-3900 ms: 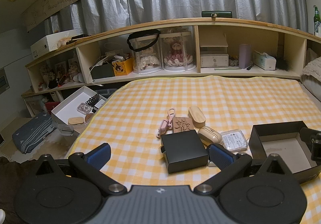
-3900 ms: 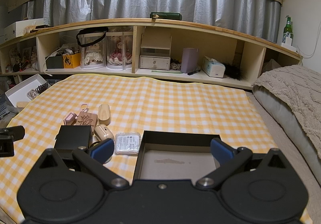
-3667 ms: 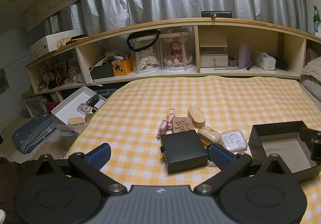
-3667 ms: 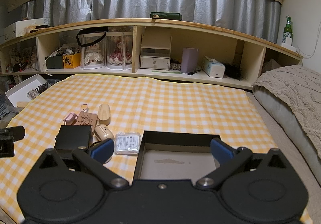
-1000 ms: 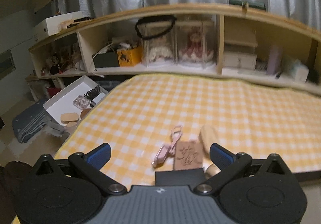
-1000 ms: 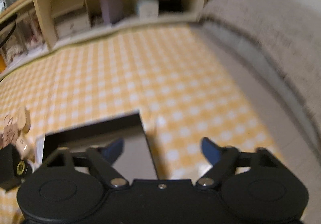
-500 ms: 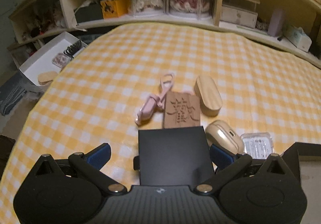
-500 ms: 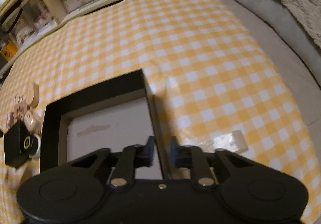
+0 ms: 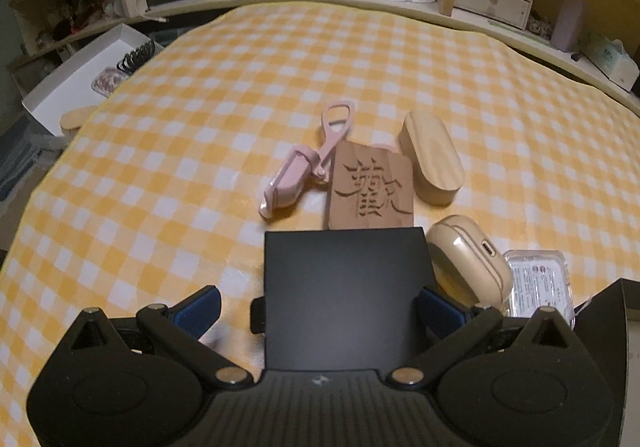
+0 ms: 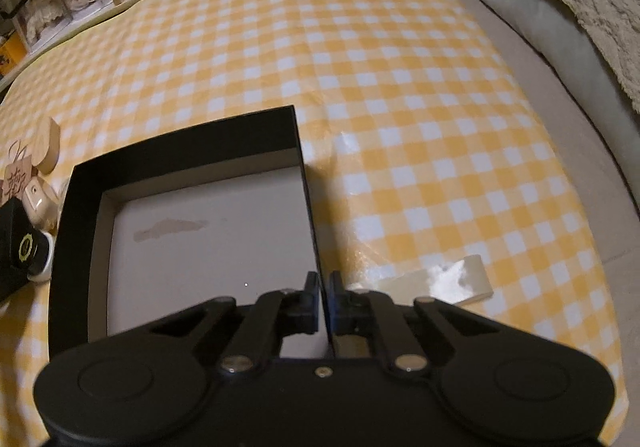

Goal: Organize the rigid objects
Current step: 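Lower the left gripper onto the small black box and grasp it, then carry the black box into the open black tray and release it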

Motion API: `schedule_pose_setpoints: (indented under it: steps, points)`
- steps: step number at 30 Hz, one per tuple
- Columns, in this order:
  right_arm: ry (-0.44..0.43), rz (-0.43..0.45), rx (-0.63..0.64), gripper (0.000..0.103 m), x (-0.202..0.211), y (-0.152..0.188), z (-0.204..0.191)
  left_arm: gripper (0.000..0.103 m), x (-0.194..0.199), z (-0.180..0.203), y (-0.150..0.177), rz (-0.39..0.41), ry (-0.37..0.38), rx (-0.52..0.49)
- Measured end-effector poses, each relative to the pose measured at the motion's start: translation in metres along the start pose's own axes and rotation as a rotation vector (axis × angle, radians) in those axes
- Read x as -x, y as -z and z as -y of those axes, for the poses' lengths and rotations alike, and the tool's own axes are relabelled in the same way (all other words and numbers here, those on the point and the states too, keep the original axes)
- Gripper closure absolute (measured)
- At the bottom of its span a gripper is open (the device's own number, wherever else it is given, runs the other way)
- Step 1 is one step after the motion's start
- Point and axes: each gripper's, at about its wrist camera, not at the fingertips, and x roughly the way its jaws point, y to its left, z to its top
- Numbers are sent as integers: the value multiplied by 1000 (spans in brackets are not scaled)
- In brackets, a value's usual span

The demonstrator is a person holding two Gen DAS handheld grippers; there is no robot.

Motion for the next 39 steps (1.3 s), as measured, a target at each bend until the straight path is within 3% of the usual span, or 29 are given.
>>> schedule_pose_setpoints:
  steps: [6,17,25,35,39]
  points:
    - [-14,-45,15,99,4,6,-12,0,-4,3,-1,-32,42,39]
    - [6,-45,27,100,7,11,-23,2,-13,1,3,-96,84,102]
    - [3,-26,70,100,5,9,-22,3,-9,-5,3,-81,136,84]
    - [-5,-21,65,100,4,7,-21,4,50,-14,-8,32,269,174]
    - [-10,-22,58,100,5,8,-21,4,75,4,-2,39,349,136]
